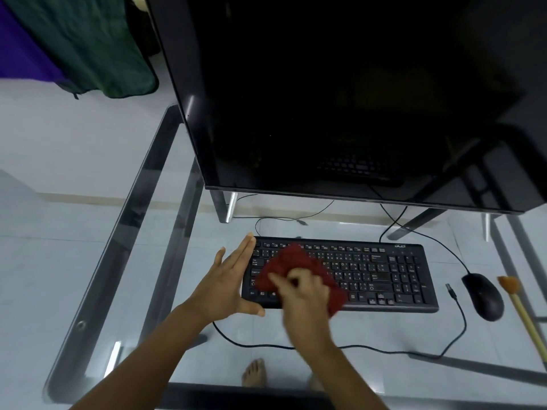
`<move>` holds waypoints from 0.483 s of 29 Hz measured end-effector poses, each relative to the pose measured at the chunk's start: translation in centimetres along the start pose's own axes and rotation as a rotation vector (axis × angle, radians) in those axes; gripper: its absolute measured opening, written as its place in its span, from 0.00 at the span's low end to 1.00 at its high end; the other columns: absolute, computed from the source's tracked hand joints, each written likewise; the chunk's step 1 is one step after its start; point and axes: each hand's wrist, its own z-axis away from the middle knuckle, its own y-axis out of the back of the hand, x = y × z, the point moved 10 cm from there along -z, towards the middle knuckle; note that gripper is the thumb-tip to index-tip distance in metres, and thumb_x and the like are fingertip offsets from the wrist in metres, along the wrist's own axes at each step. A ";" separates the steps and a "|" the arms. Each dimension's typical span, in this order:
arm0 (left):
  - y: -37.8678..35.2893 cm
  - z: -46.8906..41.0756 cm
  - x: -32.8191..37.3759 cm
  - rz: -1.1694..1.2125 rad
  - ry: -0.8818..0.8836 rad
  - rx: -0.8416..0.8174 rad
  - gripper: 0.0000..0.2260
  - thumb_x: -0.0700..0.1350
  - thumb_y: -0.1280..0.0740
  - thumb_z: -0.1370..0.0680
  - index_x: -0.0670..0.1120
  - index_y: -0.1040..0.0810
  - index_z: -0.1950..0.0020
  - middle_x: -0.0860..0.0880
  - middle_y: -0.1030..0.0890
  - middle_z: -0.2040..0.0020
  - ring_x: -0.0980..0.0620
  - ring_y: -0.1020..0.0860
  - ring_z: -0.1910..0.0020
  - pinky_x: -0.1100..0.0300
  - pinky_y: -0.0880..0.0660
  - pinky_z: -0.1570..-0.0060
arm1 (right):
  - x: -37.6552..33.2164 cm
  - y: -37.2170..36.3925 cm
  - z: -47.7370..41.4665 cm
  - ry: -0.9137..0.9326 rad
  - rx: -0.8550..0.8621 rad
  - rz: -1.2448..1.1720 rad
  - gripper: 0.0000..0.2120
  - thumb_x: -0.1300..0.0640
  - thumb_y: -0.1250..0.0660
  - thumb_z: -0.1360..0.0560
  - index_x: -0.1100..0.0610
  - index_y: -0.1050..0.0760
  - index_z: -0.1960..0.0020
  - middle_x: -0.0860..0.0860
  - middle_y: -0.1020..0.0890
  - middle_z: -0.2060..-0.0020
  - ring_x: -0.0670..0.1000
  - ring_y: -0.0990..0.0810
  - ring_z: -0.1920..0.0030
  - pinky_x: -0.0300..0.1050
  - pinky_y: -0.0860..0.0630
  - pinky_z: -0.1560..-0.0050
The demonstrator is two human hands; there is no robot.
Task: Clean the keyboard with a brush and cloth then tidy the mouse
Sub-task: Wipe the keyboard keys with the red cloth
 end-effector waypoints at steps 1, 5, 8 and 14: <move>0.1 0.0 0.0 -0.004 -0.004 0.003 0.62 0.74 0.32 0.41 0.48 0.65 0.22 0.57 0.64 0.22 0.63 0.61 0.25 0.52 0.63 0.27 | -2.4 -1.0 0.2 0.135 -0.070 0.006 0.30 0.67 0.27 0.37 0.44 0.22 0.40 0.50 0.24 0.52 0.53 0.27 0.56 0.46 0.33 0.58; 0.1 0.1 -0.2 0.012 0.003 0.003 0.62 0.74 0.31 0.41 0.51 0.67 0.23 0.59 0.64 0.23 0.64 0.60 0.25 0.53 0.63 0.27 | 1.3 0.5 -1.0 0.179 -0.075 0.058 0.32 0.70 0.30 0.36 0.43 0.22 0.38 0.52 0.23 0.54 0.55 0.26 0.58 0.47 0.30 0.60; 0.1 0.1 -0.1 0.040 -0.004 0.013 0.62 0.72 0.29 0.40 0.53 0.68 0.24 0.59 0.64 0.23 0.64 0.60 0.25 0.53 0.65 0.27 | 6.6 2.5 -1.2 -0.097 0.039 0.055 0.28 0.70 0.27 0.33 0.46 0.20 0.40 0.52 0.25 0.54 0.54 0.27 0.58 0.49 0.29 0.57; 0.1 0.0 -0.4 0.038 -0.001 0.036 0.63 0.71 0.29 0.41 0.50 0.67 0.23 0.52 0.50 0.21 0.58 0.49 0.23 0.47 0.57 0.24 | -4.9 -2.3 -0.4 0.181 -0.115 0.015 0.27 0.59 0.27 0.31 0.38 0.26 0.38 0.47 0.28 0.56 0.51 0.29 0.57 0.43 0.36 0.57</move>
